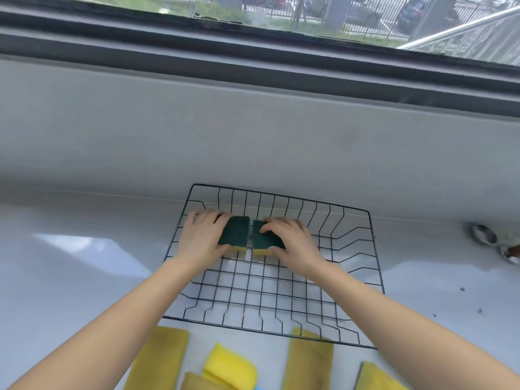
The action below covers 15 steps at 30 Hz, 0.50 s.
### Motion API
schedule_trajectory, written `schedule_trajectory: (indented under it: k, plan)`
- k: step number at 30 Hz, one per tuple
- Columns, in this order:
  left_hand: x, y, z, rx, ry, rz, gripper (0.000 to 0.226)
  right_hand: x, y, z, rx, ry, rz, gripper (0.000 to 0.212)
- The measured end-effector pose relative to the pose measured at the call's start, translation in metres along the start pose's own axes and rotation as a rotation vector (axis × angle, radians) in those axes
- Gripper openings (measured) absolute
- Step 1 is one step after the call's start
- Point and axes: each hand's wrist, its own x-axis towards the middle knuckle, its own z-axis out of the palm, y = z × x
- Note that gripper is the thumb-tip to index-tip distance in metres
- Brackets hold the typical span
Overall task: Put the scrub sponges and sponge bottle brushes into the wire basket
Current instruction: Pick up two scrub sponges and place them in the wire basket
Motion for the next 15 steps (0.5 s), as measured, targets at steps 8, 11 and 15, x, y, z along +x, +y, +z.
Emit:
schedule_trajectory:
  k: [8,11,15]
  plan:
    - [0.013,0.003,0.008,0.038,0.032,-0.088,0.059,0.025,0.008,-0.004,0.044,-0.003,-0.021,0.041]
    - [0.014,0.004,0.008,0.044,0.040,-0.083,0.058,0.026,0.006,-0.002,0.050,0.046,-0.072,0.039]
    - [0.014,0.004,0.007,0.041,0.040,-0.092,0.059,0.024,0.004,0.007,0.079,0.094,-0.095,0.041]
